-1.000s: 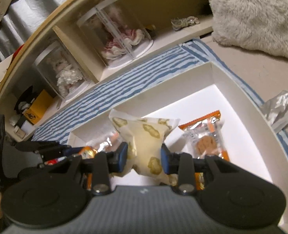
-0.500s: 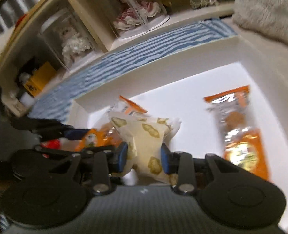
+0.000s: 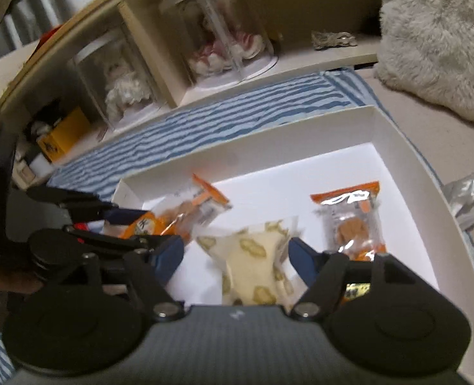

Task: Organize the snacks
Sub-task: 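Lower both packets into the tray and open both tools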

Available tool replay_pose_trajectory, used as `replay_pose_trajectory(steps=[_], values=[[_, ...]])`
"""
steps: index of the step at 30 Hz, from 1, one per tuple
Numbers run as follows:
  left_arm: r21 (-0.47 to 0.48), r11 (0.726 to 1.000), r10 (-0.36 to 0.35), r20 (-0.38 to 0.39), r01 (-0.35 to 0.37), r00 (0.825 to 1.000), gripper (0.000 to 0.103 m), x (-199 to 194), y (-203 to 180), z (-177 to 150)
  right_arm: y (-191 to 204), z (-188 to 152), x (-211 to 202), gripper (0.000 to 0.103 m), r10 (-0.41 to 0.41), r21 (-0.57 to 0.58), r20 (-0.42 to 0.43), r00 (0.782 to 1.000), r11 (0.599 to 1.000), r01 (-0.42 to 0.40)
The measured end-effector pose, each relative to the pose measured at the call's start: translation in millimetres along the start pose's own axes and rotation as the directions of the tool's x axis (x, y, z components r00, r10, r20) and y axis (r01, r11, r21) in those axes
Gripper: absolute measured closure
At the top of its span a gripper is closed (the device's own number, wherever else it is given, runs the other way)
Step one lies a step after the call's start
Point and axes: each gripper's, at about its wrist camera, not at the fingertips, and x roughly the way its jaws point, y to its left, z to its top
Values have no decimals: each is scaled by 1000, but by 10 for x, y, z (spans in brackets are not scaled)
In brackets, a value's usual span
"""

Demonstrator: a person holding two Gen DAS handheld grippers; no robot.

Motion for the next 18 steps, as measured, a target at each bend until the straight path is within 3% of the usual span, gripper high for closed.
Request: replay_pose_trajectory(steps=[1, 3, 5, 8, 12, 18], values=[[0, 1000, 1, -1, -1, 1000, 57, -2, -9, -3, -26, 4, -20, 33, 1, 9, 6, 1000, 1000, -1], [-11, 1000, -3, 5, 3, 1000, 55, -17, -10, -13, -65, 24, -47, 68, 6, 20, 18, 1000, 1000, -7], [-28, 1000, -8, 11, 8, 1000, 55, -37, 2, -25, -103, 39, -83, 87, 14, 19, 17, 1000, 1000, -14], [-63, 998, -14, 18, 15, 1000, 55, -75, 27, -38, -93, 25, -39, 93, 11, -31, -28, 1000, 999, -11], [-97, 995, -27, 23, 29, 999, 55, -151, 41, -60, -17, -68, 236, 94, -29, -88, -132, 991, 996, 18], [-163, 986, -24, 27, 28, 999, 53, -279, 67, -88, 68, -102, 314, 93, -47, -124, -122, 991, 992, 32]])
